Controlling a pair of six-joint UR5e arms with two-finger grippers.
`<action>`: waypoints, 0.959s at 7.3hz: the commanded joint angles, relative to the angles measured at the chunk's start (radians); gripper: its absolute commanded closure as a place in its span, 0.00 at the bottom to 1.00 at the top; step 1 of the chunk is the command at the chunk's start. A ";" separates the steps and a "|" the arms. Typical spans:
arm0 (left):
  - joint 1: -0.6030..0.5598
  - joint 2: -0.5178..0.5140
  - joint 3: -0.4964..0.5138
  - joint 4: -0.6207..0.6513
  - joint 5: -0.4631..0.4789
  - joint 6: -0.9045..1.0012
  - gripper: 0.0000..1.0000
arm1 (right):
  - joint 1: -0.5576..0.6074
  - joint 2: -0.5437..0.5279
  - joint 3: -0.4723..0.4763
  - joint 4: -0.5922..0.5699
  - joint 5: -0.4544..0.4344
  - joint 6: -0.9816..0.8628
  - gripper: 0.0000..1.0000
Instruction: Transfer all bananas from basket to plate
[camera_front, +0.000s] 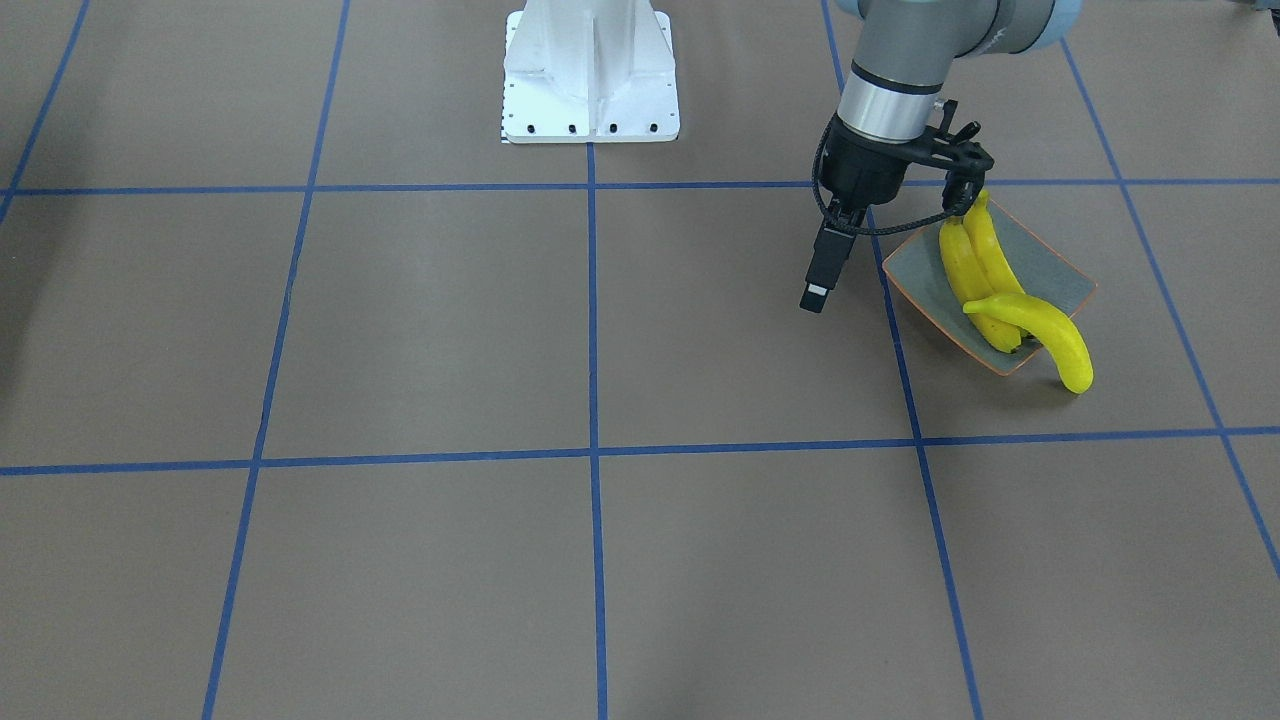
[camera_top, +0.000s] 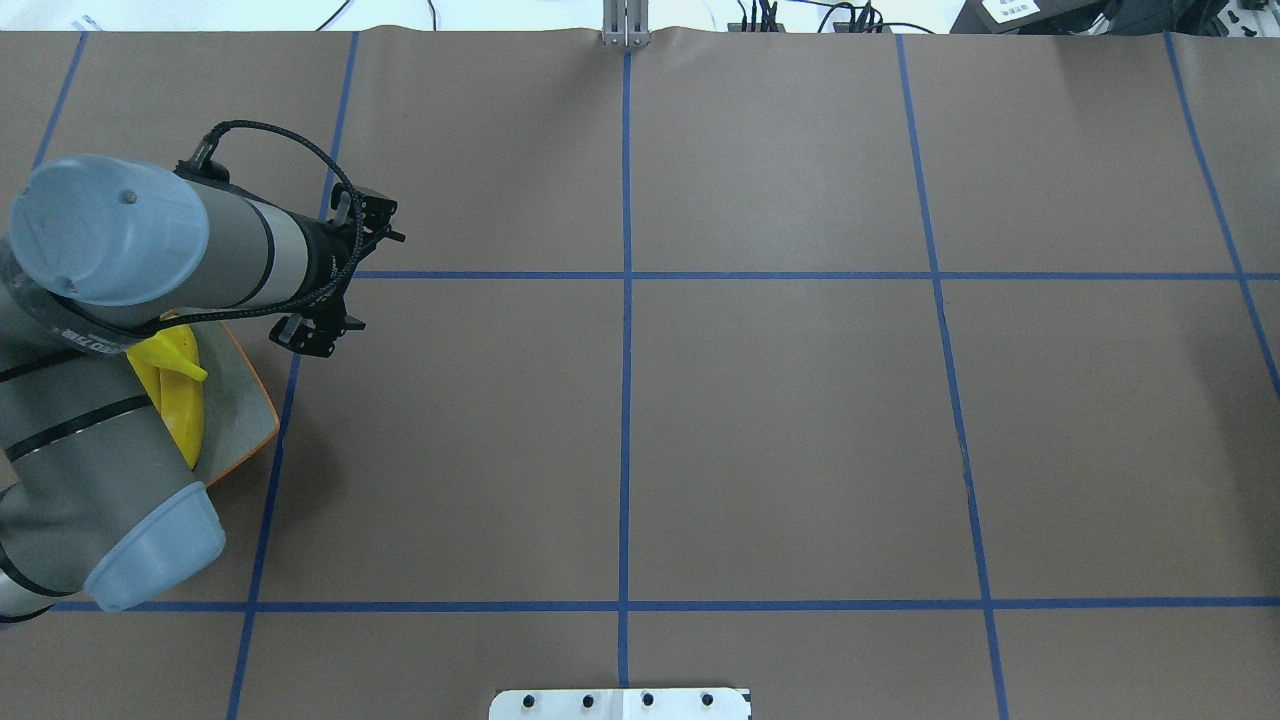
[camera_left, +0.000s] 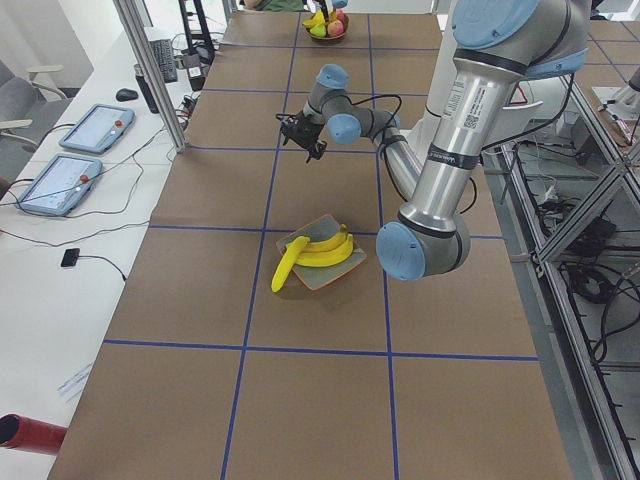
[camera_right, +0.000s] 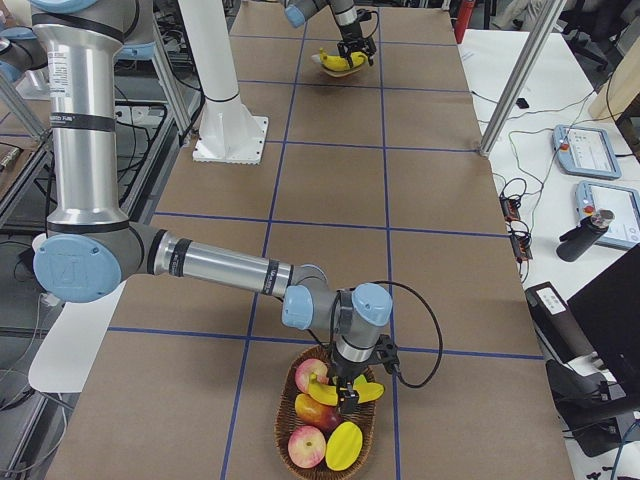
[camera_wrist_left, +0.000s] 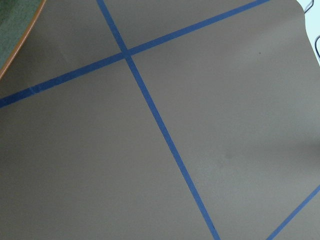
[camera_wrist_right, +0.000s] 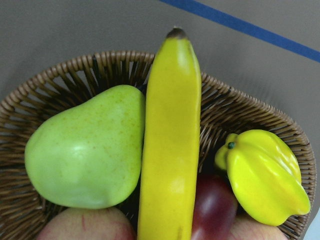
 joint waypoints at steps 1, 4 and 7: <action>0.000 0.000 0.001 0.000 0.000 0.000 0.00 | 0.000 0.012 -0.030 0.004 0.001 0.005 0.07; 0.000 0.002 0.001 0.000 0.000 0.000 0.00 | 0.000 0.009 -0.037 0.004 0.009 0.006 0.11; 0.002 0.002 0.001 0.000 0.005 0.000 0.00 | -0.001 0.009 -0.049 0.004 0.018 0.007 0.12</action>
